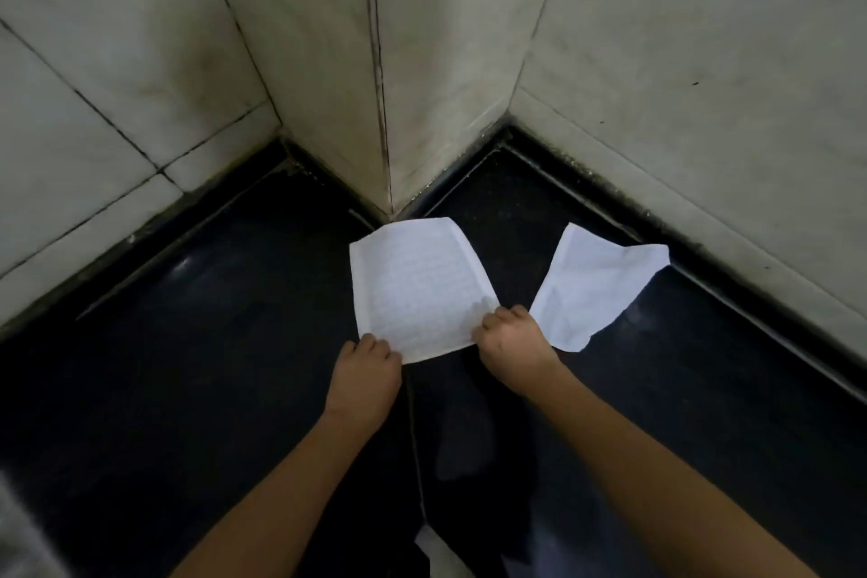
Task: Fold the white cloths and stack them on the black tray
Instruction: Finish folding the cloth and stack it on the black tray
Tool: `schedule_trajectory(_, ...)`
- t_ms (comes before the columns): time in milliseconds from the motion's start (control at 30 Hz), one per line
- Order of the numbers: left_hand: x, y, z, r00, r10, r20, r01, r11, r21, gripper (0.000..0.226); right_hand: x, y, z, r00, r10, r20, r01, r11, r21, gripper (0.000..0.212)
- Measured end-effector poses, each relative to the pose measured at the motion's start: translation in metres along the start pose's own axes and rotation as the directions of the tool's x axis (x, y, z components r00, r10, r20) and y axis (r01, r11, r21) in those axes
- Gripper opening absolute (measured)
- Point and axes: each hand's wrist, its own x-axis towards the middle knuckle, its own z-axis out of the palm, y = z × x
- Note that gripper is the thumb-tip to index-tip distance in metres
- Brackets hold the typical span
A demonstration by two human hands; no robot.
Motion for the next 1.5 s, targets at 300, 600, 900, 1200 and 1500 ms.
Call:
schedule_trajectory(300,-0.062,0.009,-0.016,0.98,-0.146,-0.132,0.125,0.98,-0.153,0.002,-0.044,-0.029,0.002,0.982,0.042,-0.183,0.0,0.975,0.223,0.012)
schedule_trajectory(600,-0.143,0.013,0.003,0.994,-0.099,-0.047,0.096,0.993,-0.072,0.034,-0.113,-0.046,0.037,0.947,-0.239,-0.214,0.271,0.953,0.134,0.028)
schedule_trajectory(900,-0.202,0.022,0.015,0.989,-0.141,-0.045,0.116,0.928,-0.354,0.019,-0.169,-0.064,0.033,0.998,-0.055,-0.011,0.053,0.878,0.476,0.021)
schedule_trajectory(1200,-0.134,-0.015,-0.022,0.769,-0.614,0.176,0.465,0.349,-0.814,0.016,-0.09,-0.068,-0.002,0.823,0.514,0.241,-0.348,0.121,0.93,0.015)
schedule_trajectory(1500,-0.065,-0.058,0.0,0.796,-0.6,0.086,0.441,0.476,-0.761,0.013,-0.021,-0.059,0.012,0.712,0.669,0.213,-0.414,0.156,0.897,0.022)
